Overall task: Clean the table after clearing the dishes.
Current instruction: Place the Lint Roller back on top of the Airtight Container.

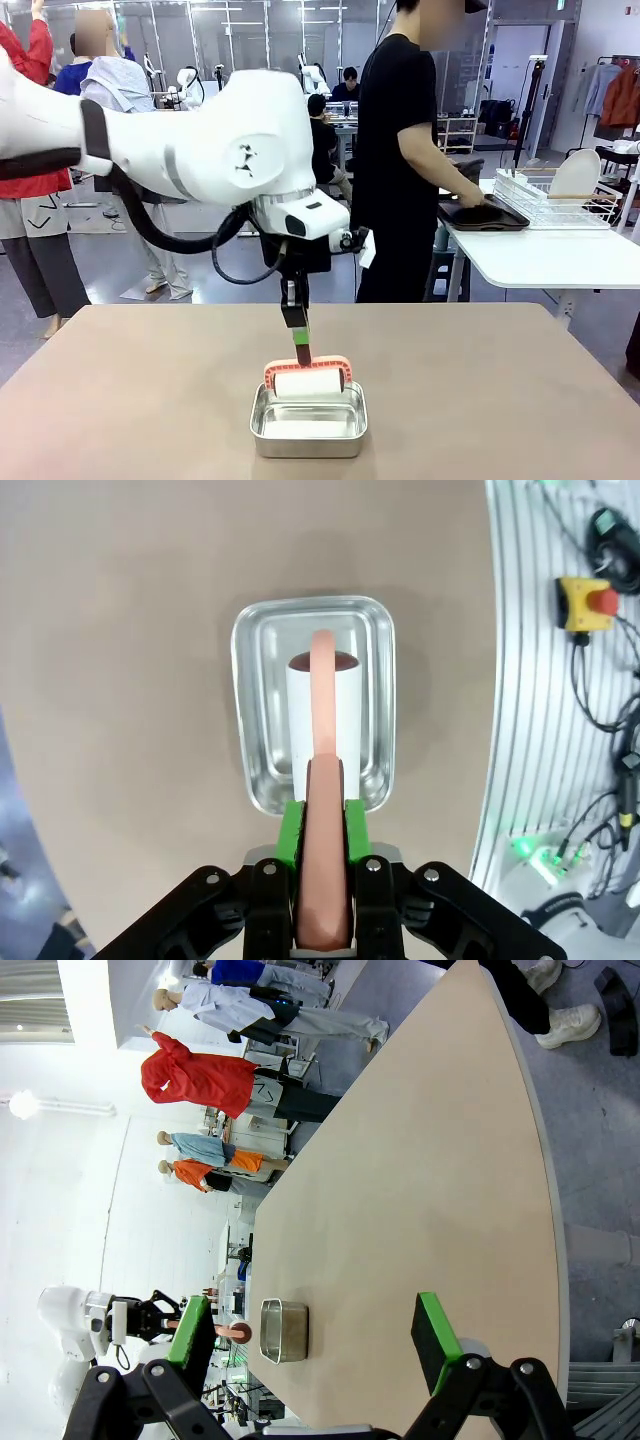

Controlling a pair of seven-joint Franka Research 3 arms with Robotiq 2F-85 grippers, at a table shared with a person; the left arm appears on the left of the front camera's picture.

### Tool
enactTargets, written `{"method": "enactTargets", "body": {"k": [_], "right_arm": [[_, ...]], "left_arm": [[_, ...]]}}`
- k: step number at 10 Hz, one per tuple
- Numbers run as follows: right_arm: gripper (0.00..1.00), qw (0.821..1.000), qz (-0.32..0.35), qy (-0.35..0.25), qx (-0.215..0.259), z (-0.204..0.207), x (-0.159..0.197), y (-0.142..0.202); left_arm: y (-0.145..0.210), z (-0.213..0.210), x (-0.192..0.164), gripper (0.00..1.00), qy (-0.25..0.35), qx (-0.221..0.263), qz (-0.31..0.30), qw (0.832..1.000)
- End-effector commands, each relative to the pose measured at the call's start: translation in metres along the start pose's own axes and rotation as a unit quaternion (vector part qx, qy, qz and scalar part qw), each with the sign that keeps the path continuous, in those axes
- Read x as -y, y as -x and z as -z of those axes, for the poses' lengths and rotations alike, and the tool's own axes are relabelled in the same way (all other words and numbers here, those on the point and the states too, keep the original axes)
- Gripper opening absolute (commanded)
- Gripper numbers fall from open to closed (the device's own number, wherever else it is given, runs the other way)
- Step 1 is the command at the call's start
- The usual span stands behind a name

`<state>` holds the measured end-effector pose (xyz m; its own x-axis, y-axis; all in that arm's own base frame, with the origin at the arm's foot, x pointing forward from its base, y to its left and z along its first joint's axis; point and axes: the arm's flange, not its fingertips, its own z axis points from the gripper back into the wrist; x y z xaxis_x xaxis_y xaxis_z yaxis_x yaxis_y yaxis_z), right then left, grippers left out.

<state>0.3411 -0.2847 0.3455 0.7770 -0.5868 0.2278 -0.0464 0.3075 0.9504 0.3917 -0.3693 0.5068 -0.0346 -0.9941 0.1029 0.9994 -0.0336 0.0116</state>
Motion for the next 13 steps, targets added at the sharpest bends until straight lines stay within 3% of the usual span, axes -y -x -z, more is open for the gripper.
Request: {"method": "enactTargets", "body": {"k": [1, 6, 13], "right_arm": [[1.00, 1.000, -0.003, 0.003, 0.002, 0.000, -0.002, 0.002], [1.00, 1.000, -0.003, 0.003, 0.002, 0.000, -0.002, 0.002], [1.00, 1.000, -0.003, 0.003, 0.002, 0.000, -0.002, 0.002]], "left_arm": [[-0.004, 0.007, -0.015, 0.20, 0.040, -0.011, -0.002, 0.999], [-0.012, 0.062, -0.054, 0.20, 0.062, -0.037, -0.019, 0.997], [-0.011, 0.105, -0.099, 0.20, 0.084, -0.067, -0.038, 0.993]]}}
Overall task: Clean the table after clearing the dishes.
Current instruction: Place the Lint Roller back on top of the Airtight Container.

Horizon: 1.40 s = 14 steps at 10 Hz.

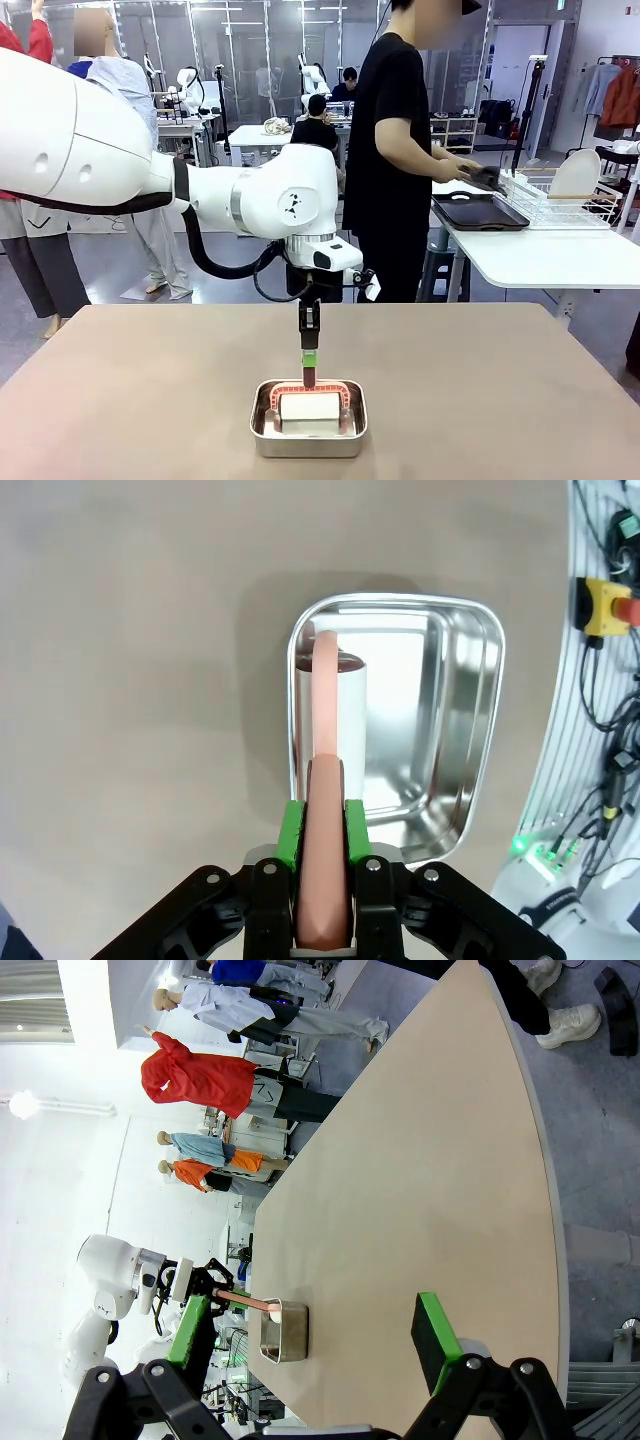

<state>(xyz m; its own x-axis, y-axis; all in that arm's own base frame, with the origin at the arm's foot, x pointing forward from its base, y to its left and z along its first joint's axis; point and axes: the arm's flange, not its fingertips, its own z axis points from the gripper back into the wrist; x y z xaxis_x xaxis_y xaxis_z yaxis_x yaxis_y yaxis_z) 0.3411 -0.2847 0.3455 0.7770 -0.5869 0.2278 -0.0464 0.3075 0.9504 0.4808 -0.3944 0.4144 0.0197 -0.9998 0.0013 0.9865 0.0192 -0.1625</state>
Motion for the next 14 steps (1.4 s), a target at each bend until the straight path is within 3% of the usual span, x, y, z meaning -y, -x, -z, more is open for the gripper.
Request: {"method": "enactTargets", "body": {"k": [1, 3, 4, 5, 6, 9, 10, 11, 14], "right_arm": [[1.00, 1.000, -0.003, 0.003, 0.002, 0.000, -0.002, 0.002], [1.00, 1.000, -0.003, 0.003, 0.002, 0.000, -0.002, 0.002], [1.00, 1.000, -0.003, 0.003, 0.002, 0.000, -0.002, 0.002], [1.00, 1.000, -0.003, 0.003, 0.002, 0.000, -0.002, 0.002], [1.00, 1.000, -0.003, 0.003, 0.002, 0.000, -0.002, 0.002], [1.00, 1.000, -0.003, 0.003, 0.002, 0.000, -0.002, 0.002], [1.00, 1.000, -0.003, 0.003, 0.002, 0.000, -0.002, 0.002], [1.00, 1.000, -0.003, 0.003, 0.002, 0.000, -0.002, 0.002], [1.00, 1.000, -0.003, 0.003, 0.002, 0.000, -0.002, 0.002]], "left_arm": [[0.000, 0.016, -0.017, 0.20, 0.001, -0.024, -0.011, 1.000], [0.001, 0.020, -0.019, 0.26, 0.007, -0.023, -0.011, 1.000], [0.003, 0.015, -0.018, 0.59, -0.002, -0.022, -0.014, 1.000], [0.004, 0.012, -0.017, 0.64, -0.005, -0.017, -0.018, 1.000], [0.005, 0.009, -0.017, 0.96, -0.008, -0.013, -0.018, 1.000], [0.014, 0.000, -0.015, 1.00, -0.014, 0.020, -0.015, 1.000], [0.019, -0.004, -0.013, 0.88, -0.019, 0.028, -0.019, 0.999], [0.024, -0.010, -0.012, 0.97, -0.033, 0.040, -0.022, 0.998], [0.048, -0.023, -0.008, 1.00, -0.054, 0.069, -0.040, 0.995]]}}
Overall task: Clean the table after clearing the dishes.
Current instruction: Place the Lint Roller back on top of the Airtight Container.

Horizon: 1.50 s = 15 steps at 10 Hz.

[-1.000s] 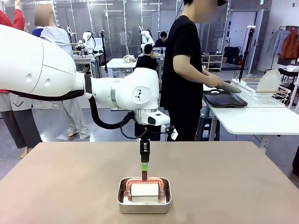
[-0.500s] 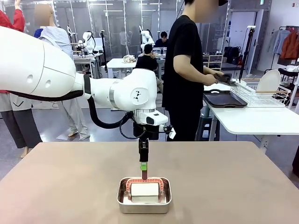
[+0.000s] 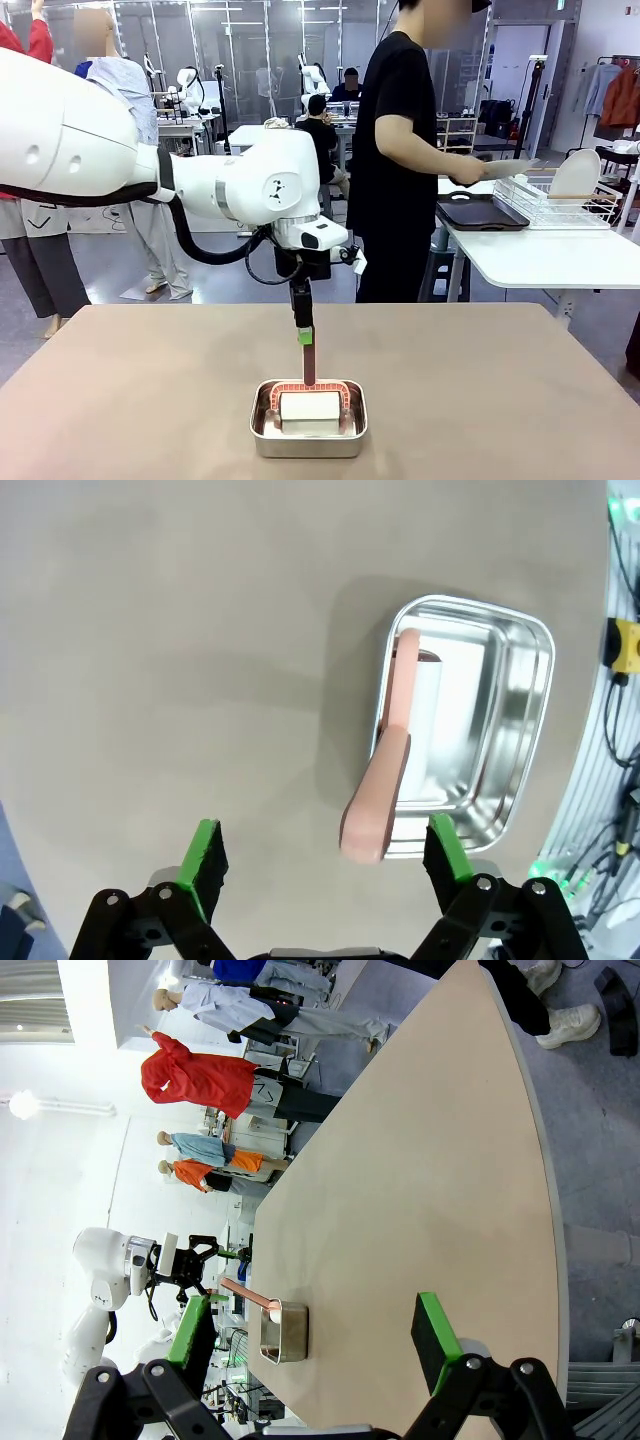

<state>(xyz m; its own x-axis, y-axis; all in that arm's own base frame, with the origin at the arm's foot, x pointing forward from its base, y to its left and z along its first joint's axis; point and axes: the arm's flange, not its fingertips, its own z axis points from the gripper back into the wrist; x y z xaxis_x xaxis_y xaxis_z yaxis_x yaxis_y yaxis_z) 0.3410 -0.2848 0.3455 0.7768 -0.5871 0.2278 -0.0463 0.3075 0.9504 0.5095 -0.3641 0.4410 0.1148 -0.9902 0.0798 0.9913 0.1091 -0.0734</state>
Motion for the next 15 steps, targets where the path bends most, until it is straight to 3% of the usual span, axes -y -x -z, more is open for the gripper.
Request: {"method": "enactTargets", "body": {"k": [1, 2, 10, 12, 13, 15], "right_arm": [[1.00, 1.000, -0.003, 0.003, 0.002, 0.000, -0.002, 0.002], [1.00, 1.000, -0.003, 0.003, 0.002, 0.000, -0.002, 0.002], [1.00, 1.000, -0.003, 0.003, 0.002, 0.000, -0.002, 0.002], [1.00, 1.000, -0.003, 0.003, 0.002, 0.000, -0.002, 0.002], [1.00, 1.000, -0.003, 0.003, 0.002, 0.000, -0.002, 0.002], [1.00, 1.000, -0.003, 0.003, 0.002, 0.000, -0.002, 0.002]], "left_arm": [[0.031, 0.006, 0.019, 1.00, -0.011, 0.035, -0.001, 0.999], [0.000, 0.000, 0.000, 1.00, 0.000, 0.000, 0.000, 1.000], [0.000, 0.002, -0.002, 1.00, -0.002, 0.010, 0.000, 1.000], [0.078, -0.057, -0.038, 1.00, 0.048, 0.107, -0.100, 0.988], [0.124, -0.073, -0.043, 1.00, 0.068, 0.132, -0.148, 0.978], [0.250, -0.092, -0.041, 1.00, 0.135, 0.256, -0.238, 0.927]]}}
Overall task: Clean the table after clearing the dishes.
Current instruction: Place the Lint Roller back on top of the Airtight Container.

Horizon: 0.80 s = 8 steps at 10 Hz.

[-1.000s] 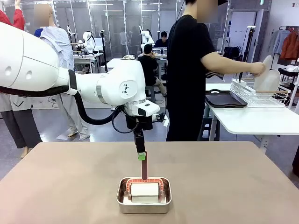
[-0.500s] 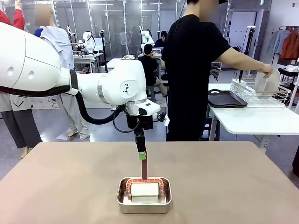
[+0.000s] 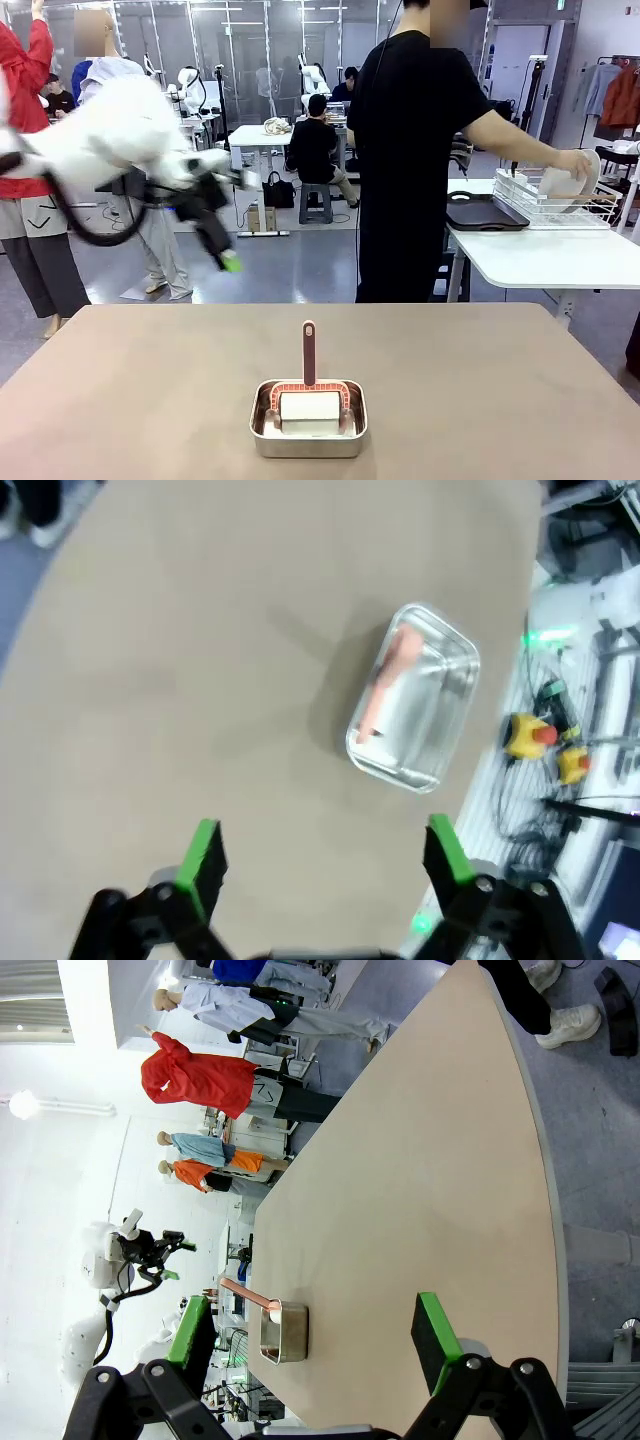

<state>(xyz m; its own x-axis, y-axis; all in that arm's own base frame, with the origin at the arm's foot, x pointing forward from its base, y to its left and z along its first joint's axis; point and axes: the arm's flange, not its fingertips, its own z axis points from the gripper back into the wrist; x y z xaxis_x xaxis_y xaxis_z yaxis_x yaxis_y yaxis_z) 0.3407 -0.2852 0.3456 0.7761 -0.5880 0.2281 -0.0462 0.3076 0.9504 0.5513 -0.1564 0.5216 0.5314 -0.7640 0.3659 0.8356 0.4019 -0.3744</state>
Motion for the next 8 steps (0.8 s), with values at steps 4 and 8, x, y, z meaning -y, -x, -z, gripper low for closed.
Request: {"method": "enactTargets", "body": {"k": [4, 8], "right_arm": [[1.00, 1.000, -0.003, 0.002, 0.001, 0.001, -0.002, 0.002], [1.00, 1.000, -0.003, 0.002, 0.001, 0.001, -0.002, 0.002]], "left_arm": [[0.263, -0.070, -0.045, 1.00, 0.074, 0.275, -0.224, 0.932], [0.410, -0.061, -0.032, 1.00, 0.050, 0.460, -0.328, 0.824]]}}
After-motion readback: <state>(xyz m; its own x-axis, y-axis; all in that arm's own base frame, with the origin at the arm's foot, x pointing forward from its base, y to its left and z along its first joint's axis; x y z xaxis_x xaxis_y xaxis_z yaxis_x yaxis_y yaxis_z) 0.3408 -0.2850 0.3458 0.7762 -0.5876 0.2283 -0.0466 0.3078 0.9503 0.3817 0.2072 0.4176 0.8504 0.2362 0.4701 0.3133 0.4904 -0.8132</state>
